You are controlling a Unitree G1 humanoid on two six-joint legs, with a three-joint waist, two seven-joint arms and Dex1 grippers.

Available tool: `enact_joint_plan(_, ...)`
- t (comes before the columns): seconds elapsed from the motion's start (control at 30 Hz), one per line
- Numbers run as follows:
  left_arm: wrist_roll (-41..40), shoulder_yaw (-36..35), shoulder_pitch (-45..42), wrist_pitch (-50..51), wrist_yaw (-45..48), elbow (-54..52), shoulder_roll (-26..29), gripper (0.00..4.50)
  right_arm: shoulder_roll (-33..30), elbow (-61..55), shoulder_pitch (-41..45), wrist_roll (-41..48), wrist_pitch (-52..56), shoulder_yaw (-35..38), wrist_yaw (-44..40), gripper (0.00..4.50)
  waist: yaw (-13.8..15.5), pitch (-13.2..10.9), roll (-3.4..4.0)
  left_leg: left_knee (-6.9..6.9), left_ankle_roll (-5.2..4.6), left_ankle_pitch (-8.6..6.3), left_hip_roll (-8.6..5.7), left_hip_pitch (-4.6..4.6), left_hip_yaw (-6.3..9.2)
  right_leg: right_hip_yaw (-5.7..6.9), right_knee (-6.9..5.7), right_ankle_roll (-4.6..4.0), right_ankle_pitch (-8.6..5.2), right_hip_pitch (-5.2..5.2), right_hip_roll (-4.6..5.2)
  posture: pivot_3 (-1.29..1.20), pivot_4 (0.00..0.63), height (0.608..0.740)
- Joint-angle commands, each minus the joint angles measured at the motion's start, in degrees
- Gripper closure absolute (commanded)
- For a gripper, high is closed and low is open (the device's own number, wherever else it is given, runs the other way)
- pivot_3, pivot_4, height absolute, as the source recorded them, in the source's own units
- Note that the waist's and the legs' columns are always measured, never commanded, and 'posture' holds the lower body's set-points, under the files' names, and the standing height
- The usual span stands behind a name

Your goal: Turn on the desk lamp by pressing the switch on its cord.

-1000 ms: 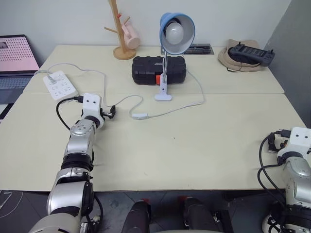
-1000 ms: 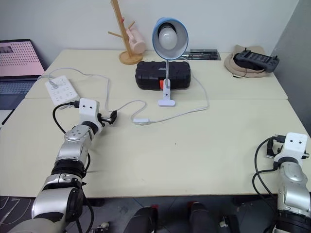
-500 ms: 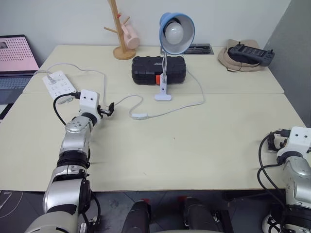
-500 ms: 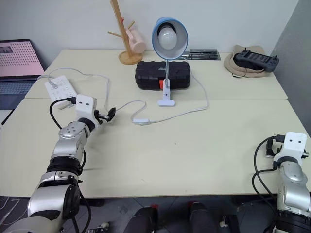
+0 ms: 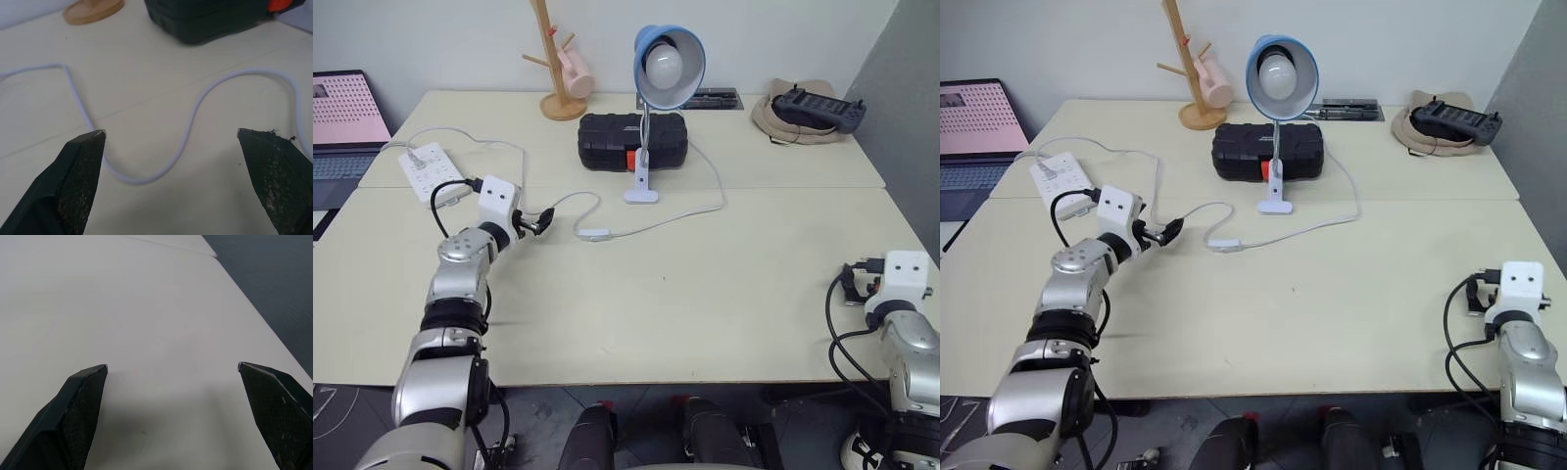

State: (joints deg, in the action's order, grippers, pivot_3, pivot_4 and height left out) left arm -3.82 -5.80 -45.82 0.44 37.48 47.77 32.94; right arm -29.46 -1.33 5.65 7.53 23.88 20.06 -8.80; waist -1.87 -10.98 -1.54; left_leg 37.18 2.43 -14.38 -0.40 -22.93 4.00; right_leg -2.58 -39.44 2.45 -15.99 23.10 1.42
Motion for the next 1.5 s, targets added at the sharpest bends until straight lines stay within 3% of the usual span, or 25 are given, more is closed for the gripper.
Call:
enact_joint_plan(0.03, 1.10, 4.28, -6.02, -2.43, 15.01, 2.65, 3.43, 0.00, -3.50, -6.71, 2.37, 3.19, 1.54, -3.88, -9.23, 0.02, -0.02, 0.01, 0.02, 0.00, 0.00, 0.00, 0.01, 0.01, 0.01, 0.01, -0.03, 0.00, 0.00, 0.00, -0.02, 0.00, 0.150, 0.740)
enact_joint_plan(0.13, 1.68, 6.87, -9.03, -2.71, 23.77, 5.74, 4.43, 0.00, -4.89, -10.20, 3.35, 5.45, 3.50, -6.83, -14.57, 0.02, -0.10, 0.04, 0.06, -0.03, 0.00, 0.00, 0.01, 0.00, 0.01, 0.00, 0.00, -0.01, 0.00, 0.00, -0.03, 0.00, 0.150, 0.740)
enact_joint_plan(0.27, 6.07, 13.91, -14.39, -5.50, 39.87, 9.79, 6.51, 0.00, -5.01, -26.89, 3.96, 21.24, 16.32, -12.27, -23.95, 0.02, -0.24, 0.03, 0.06, 0.00, -0.01, 0.00, 0.06, -0.04, 0.04, 0.02, 0.03, -0.01, -0.01, 0.01, -0.09, 0.00, 0.150, 0.740)
enact_joint_plan(0.43, 10.08, 17.85, -18.09, -10.76, 46.02, 14.63, 7.16, 0.00, -3.34, -33.66, 5.92, 31.69, 25.30, -12.58, -23.71, 0.02, -0.17, 0.03, 0.05, 0.08, -0.01, -0.01, 0.07, -0.08, 0.16, 0.09, 0.03, -0.04, -0.02, -0.02, -0.11, 0.00, 0.150, 0.740)
enact_joint_plan(0.6, 15.27, 21.01, -20.96, -17.87, 43.82, 19.95, 5.58, 0.00, -3.15, -36.34, 5.65, 36.09, 28.94, -13.73, -22.82, 0.02, -0.01, 0.03, 0.05, 0.14, -0.02, -0.01, 0.07, -0.09, 0.22, 0.13, 0.04, -0.03, -0.03, -0.06, -0.10, 0.00, 0.150, 0.740)
enact_joint_plan(1.07, 22.47, 22.47, -23.69, -20.21, 30.03, 28.44, -0.47, 0.00, -1.19, -38.76, 1.72, 35.53, 28.23, -13.44, -17.54, 0.02, -0.01, 0.02, 0.04, 0.68, -0.06, -0.04, 0.05, -0.45, 0.39, 0.25, -0.09, -0.01, -0.03, 0.07, -0.11, 0.00, 0.150, 0.740)
enact_joint_plan(1.5, 21.58, 20.54, -23.99, -19.46, 32.38, 28.89, -1.62, 2.39, -1.34, -38.74, 0.68, 35.31, 27.27, -12.40, -15.84, 0.00, 0.01, 0.02, 0.04, 0.78, -0.06, -0.03, 0.04, -0.46, 0.40, 0.26, -0.26, -0.01, -0.03, 0.09, -0.13, 0.00, 0.150, 0.740)
